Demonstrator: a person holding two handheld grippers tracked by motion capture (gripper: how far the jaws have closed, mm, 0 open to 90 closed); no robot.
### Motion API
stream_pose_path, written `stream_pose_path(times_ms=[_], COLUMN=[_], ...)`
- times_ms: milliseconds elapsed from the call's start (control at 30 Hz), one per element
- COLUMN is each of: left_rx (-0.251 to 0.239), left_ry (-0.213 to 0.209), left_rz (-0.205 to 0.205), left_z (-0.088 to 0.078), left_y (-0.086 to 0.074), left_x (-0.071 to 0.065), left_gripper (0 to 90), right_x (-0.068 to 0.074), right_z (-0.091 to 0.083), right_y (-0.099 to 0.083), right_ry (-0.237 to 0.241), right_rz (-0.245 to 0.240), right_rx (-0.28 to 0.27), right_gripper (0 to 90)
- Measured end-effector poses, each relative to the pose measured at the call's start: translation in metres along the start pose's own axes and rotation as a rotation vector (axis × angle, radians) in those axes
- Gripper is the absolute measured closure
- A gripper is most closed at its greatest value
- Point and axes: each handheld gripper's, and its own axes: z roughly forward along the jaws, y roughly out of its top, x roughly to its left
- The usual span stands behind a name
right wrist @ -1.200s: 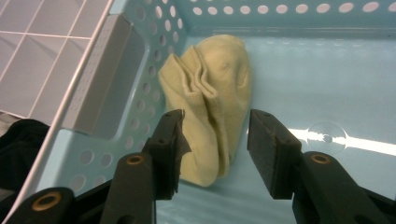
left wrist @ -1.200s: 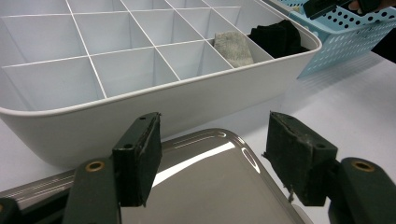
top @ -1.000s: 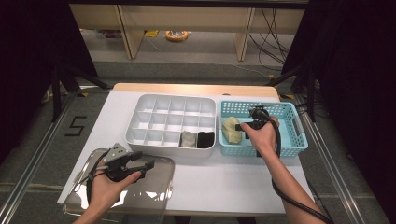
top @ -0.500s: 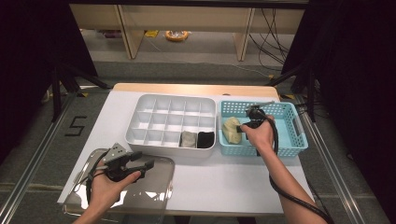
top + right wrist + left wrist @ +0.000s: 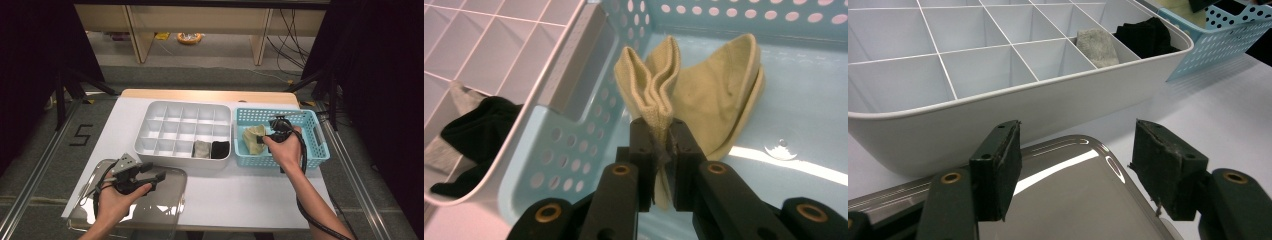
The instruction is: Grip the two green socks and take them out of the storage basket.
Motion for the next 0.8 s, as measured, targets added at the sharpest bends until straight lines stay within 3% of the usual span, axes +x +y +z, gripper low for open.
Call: stream_pose_path(times_ms=[33, 200, 267, 333, 400, 433, 467, 533, 567, 600, 633, 667, 700, 733, 800], left_rx=[-0.002, 0.000, 0.000, 0.000, 0.004, 0.005, 0.005, 0.001, 0.001, 0.001, 0.001, 0.001, 0.001, -0.002, -0.013], left_ry=[-0.010, -0.003, -0.005, -0.006, -0.003, -0.003, -0.003, -0.001, -0.001, 0.000, 0.000, 0.000, 0.000, -0.004, -0.015], left_rz=[0.000, -0.005, -0.002, -0.010, -0.002, -0.002, -0.003, -0.013, -0.003, -0.006, -0.007, -0.006, -0.007, -0.007, -0.008], left_z=[0.000, 0.001, 0.000, 0.001, 0.001, 0.001, 0.001, 0.001, 0.001, 0.001, 0.001, 0.001, 0.001, 0.001, 0.001], left_y=[0.000, -0.001, -0.001, -0.001, -0.001, -0.001, -0.001, -0.001, 0.000, 0.000, 0.000, 0.000, 0.000, 0.000, 0.000], left_x=[0.001, 0.001, 0.000, 0.000, 0.000, 0.000, 0.000, 0.000, 0.000, 0.001, 0.001, 0.001, 0.001, 0.001, 0.000], left_gripper=[35.5, 35.4, 35.4, 35.4, 35.2, 35.0, 35.0, 35.0, 35.0, 34.9, 34.9, 34.9, 34.8, 34.7, 34.7], right_x=[-0.004, -0.004, -0.001, -0.002, 0.001, 0.000, 0.002, -0.001, 0.001, 0.000, 0.001, -0.002, 0.001, 0.000, 0.003], right_z=[-0.002, -0.014, -0.020, -0.025, -0.031, -0.032, -0.036, -0.039, -0.042, -0.044, -0.047, -0.047, -0.051, -0.051, -0.056], right_y=[0.000, -0.007, -0.009, -0.013, -0.015, -0.016, -0.018, -0.020, -0.022, -0.022, -0.024, -0.024, -0.026, -0.027, -0.031], right_ry=[-0.005, 0.007, 0.006, 0.023, 0.019, 0.027, 0.015, 0.036, 0.036, 0.049, 0.076, 0.089, 0.083, 0.090, 0.087], right_rz=[-0.060, -0.125, -0.105, -0.118, -0.076, -0.097, -0.085, -0.136, -0.117, -0.134, -0.106, -0.162, -0.128, -0.155, -0.126], right_rx=[-0.007, -0.039, -0.029, -0.057, -0.046, -0.067, -0.046, -0.072, -0.067, -0.074, -0.064, -0.080, -0.057, -0.067, -0.044], right_gripper=[83.7, 83.7, 83.8, 83.9, 84.0, 84.0, 84.1, 84.2, 84.3, 84.4, 84.4, 84.4, 84.5, 84.6, 84.7])
